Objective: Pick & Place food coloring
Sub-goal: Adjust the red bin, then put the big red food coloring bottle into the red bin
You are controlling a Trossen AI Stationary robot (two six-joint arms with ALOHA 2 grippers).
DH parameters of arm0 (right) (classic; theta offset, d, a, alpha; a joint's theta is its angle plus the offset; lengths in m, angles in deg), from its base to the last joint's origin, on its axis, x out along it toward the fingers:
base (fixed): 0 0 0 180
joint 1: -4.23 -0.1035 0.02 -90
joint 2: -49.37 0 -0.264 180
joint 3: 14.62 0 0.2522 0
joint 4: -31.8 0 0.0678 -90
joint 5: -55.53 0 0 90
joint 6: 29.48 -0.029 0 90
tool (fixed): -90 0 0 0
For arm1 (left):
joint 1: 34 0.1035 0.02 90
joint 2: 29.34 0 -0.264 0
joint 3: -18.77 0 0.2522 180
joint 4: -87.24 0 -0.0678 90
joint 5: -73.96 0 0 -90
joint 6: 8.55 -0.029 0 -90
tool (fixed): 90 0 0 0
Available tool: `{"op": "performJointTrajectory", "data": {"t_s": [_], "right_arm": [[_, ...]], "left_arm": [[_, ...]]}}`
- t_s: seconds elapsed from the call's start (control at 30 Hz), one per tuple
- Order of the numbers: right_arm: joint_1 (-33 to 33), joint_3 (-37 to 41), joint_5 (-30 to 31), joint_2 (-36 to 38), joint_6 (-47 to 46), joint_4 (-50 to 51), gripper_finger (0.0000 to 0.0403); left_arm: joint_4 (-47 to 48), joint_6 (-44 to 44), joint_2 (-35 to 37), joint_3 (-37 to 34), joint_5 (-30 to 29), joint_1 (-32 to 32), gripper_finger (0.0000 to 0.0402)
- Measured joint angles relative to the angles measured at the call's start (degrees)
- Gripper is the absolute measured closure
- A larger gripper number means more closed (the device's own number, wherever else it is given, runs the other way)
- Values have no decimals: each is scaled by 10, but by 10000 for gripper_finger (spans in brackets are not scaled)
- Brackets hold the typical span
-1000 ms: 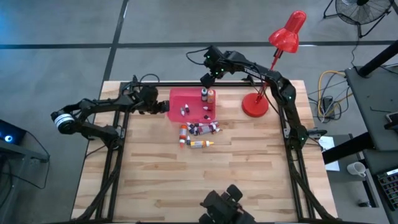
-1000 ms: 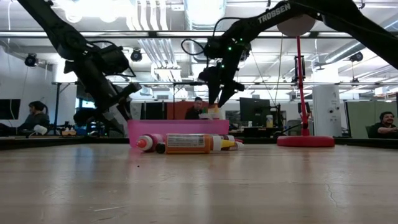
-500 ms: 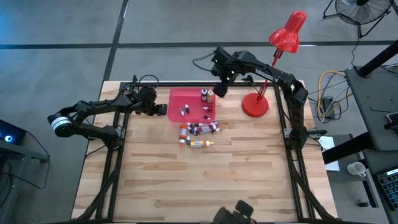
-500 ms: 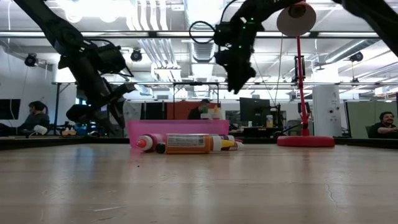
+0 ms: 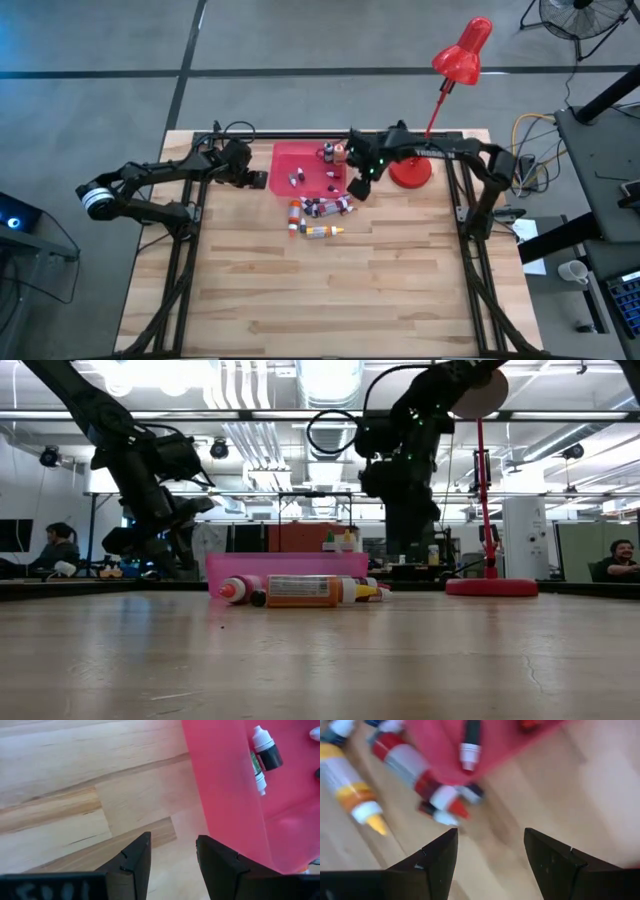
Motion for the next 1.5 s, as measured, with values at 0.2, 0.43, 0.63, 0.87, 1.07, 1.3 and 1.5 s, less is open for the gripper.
{"op": "performJointTrajectory", "data": {"t_s": [0.2, 0.43, 0.63, 0.87, 1.07, 1.3, 1.5], "right_arm": [[-37, 40, 61, 0, -91, -101, 184], [-41, 47, 77, -12, -144, -132, 184], [-43, 40, 61, -39, -158, -149, 184], [-42, 24, 101, -42, -177, -162, 184], [-37, 8, 140, -40, -177, -158, 184], [-42, 8, 82, -34, -77, -96, 184], [-70, 19, -12, -35, 120, -44, 184]], "left_arm": [[2, -6, 0, 0, 4, 0, 271], [7, -6, 0, 0, 11, 0, 271], [7, -11, 0, 0, 11, 0, 271], [7, -17, 0, 0, 11, 0, 271], [8, -22, 0, 0, 11, 0, 271], [14, -32, 0, 0, 11, 0, 271], [22, -48, 0, 0, 11, 0, 271]]}}
